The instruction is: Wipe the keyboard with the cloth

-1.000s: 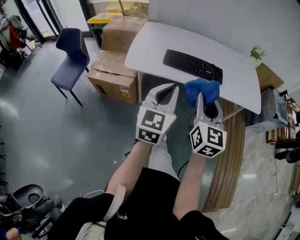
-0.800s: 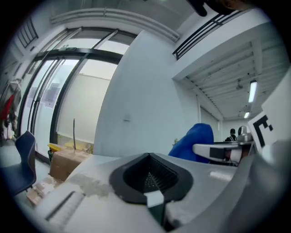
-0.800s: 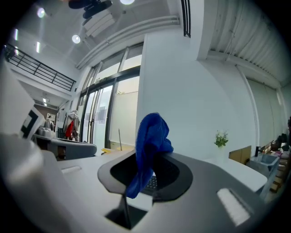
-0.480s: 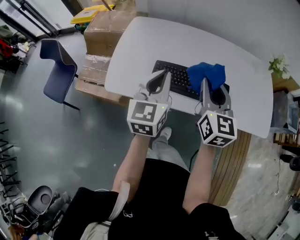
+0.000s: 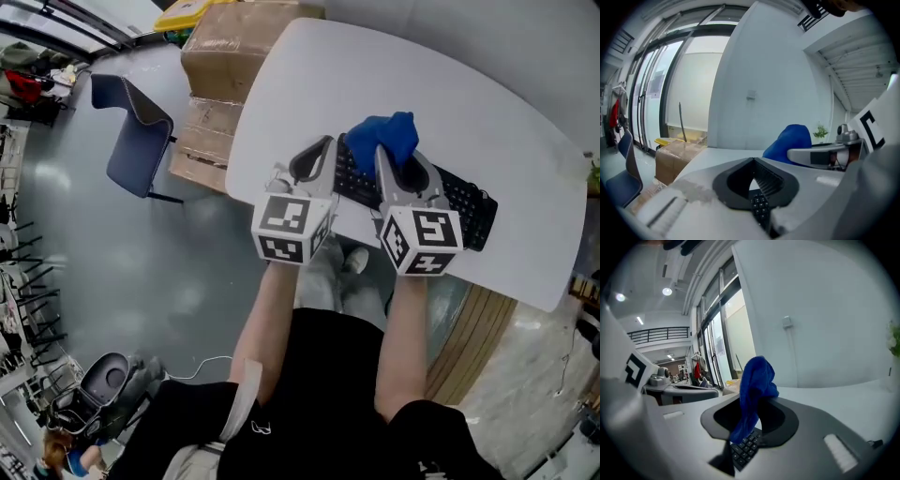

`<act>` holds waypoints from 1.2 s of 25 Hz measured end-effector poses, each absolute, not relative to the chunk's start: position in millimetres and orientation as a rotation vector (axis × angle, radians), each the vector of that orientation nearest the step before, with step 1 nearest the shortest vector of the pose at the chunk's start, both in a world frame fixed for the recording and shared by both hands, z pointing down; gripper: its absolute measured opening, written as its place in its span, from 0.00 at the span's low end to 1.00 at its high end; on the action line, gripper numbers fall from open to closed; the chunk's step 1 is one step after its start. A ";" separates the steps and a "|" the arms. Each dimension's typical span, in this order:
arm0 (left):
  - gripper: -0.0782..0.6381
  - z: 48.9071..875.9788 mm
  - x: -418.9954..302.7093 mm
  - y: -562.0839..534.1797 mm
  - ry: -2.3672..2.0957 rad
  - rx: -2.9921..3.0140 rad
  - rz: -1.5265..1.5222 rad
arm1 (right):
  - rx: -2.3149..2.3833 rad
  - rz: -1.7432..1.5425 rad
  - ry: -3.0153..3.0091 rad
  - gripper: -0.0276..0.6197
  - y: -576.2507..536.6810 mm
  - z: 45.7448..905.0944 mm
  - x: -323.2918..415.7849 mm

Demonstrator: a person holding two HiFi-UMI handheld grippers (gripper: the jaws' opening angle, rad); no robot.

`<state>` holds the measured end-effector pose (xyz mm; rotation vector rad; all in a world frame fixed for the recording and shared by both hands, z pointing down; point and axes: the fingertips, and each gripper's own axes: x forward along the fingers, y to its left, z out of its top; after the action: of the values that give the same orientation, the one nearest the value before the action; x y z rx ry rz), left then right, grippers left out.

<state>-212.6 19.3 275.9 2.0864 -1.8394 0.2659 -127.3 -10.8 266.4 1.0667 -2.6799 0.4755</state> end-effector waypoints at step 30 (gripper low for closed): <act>0.10 448.6 -217.2 -24.1 -1.436 2.028 0.532 | 1.104 0.761 -2.381 0.18 -27.8 427.9 -174.9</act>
<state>-217.2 -24.1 448.6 2.0284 -1.4360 0.5325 -174.9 -27.8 427.9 1.1043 -2.3811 0.7607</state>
